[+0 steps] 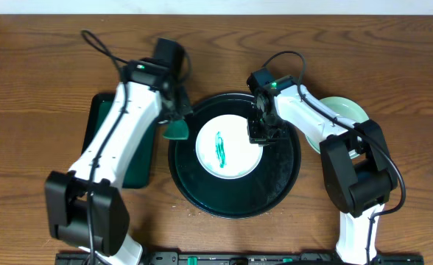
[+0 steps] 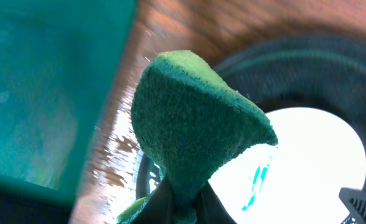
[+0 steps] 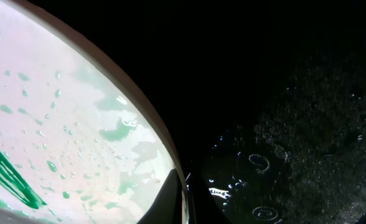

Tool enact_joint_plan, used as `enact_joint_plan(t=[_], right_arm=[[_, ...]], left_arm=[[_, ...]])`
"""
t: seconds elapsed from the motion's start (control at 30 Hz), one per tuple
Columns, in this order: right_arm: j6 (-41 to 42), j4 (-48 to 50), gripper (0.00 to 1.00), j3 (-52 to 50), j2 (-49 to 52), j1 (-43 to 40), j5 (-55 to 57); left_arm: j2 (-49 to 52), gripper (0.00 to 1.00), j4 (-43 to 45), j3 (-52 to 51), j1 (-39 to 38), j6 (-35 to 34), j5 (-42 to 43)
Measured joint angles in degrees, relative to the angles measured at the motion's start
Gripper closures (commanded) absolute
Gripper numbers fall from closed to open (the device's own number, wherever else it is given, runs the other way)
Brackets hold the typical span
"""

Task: Clean dirty plates on tray and stack at the side
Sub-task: 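Move the sponge from the basin onto the last plate with left gripper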

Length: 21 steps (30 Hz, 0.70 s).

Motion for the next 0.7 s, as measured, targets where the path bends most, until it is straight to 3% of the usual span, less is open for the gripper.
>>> enact_joint_plan(t=[0.47, 0.7], right_arm=[[-0.42, 0.22, 0.99, 0.02, 0.44, -0.44, -1.16], [-0.61, 0.24, 0.99, 0.02, 0.48, -0.44, -1.4]], left_arm=[[11.78, 0.93, 6.03, -3.5, -13.49, -8.83, 3.15], [16.48, 0.93, 7.41, -3.39, -14.32, -12.11, 6.69]])
